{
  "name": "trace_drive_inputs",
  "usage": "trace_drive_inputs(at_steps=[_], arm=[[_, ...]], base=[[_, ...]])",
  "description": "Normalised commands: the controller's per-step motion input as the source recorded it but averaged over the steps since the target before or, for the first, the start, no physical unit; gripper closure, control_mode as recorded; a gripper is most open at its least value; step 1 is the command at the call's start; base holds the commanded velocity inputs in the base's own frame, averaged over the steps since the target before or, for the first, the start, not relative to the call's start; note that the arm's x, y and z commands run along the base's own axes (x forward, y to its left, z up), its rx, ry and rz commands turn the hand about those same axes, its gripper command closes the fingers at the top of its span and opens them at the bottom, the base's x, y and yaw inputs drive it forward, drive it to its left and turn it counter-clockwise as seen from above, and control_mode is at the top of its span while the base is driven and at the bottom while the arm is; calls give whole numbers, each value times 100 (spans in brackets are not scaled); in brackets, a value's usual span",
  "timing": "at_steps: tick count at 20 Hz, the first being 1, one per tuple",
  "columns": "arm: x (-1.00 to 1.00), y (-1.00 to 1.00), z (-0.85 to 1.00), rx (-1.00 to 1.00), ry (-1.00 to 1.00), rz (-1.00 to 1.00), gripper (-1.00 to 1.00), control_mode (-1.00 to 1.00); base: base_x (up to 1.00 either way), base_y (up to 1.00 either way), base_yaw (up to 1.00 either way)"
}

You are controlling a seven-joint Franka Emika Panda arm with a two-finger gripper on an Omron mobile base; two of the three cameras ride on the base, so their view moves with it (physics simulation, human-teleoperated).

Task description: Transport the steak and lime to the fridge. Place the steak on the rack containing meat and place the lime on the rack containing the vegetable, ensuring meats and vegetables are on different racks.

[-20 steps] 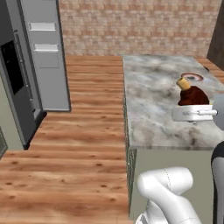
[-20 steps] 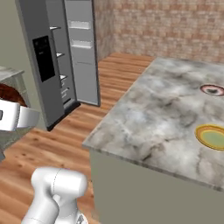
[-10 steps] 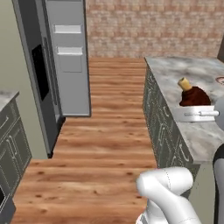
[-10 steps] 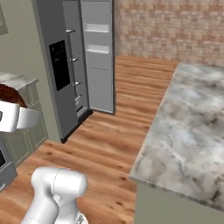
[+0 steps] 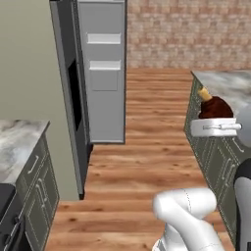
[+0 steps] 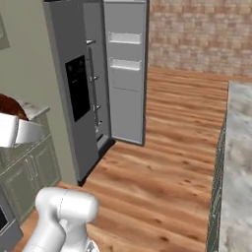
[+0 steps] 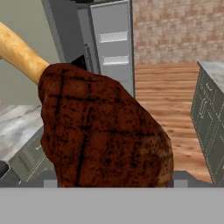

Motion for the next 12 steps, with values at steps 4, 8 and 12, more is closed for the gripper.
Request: trace_drive_inputs(at_steps=[4, 8, 12], arm=[[0, 0, 0, 0, 0, 0, 100, 100], [0, 0, 0, 0, 0, 0, 100, 100], [0, 0, 0, 0, 0, 0, 100, 100]], base=[[100, -35, 13], [100, -57, 28], [100, -9, 33]])
